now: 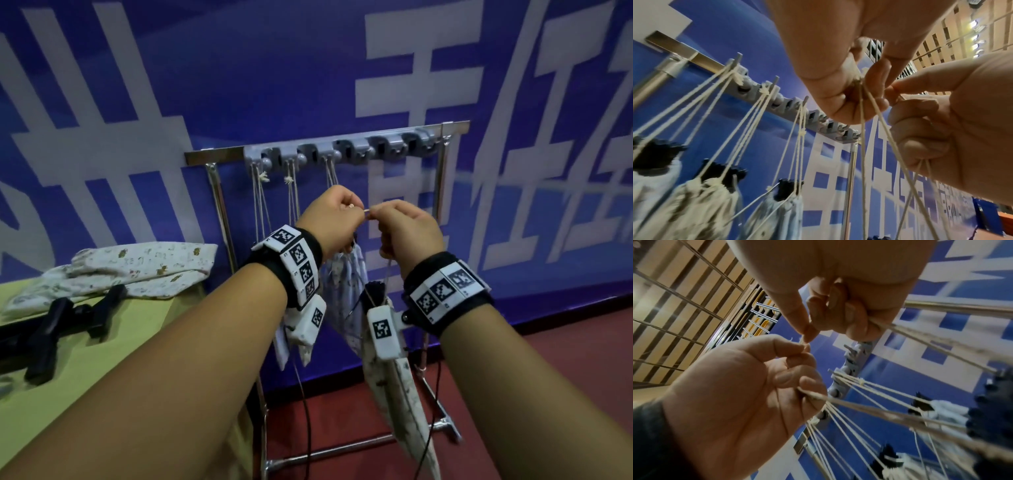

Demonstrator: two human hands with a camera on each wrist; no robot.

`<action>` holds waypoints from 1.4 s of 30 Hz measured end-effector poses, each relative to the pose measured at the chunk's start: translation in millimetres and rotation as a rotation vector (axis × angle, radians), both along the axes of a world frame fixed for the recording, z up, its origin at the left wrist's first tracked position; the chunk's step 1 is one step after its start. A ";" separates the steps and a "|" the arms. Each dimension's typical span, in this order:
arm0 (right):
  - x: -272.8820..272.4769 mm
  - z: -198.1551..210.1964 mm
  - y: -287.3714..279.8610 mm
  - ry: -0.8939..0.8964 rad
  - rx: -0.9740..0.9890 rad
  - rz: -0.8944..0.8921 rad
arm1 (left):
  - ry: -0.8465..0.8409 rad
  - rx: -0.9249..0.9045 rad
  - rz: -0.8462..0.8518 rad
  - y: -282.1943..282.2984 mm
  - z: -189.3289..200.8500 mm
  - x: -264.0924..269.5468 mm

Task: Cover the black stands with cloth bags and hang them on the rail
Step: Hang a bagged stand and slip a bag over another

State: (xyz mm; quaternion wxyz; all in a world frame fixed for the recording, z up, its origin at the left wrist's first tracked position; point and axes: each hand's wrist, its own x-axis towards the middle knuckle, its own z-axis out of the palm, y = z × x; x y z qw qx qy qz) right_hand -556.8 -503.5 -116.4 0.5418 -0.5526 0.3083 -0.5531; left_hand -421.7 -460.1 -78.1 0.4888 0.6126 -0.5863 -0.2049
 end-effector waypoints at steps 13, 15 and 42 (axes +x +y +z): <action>-36.7 31.0 -102.3 0.097 -0.007 -0.074 | 0.131 -0.026 0.018 -90.6 26.7 -28.0; -32.8 33.3 -117.0 0.141 -0.015 -0.072 | 0.124 -0.034 0.051 -102.6 28.9 -24.2; 36.6 44.5 -181.1 0.319 0.036 -0.032 | -0.292 -0.016 0.411 -164.4 41.0 14.8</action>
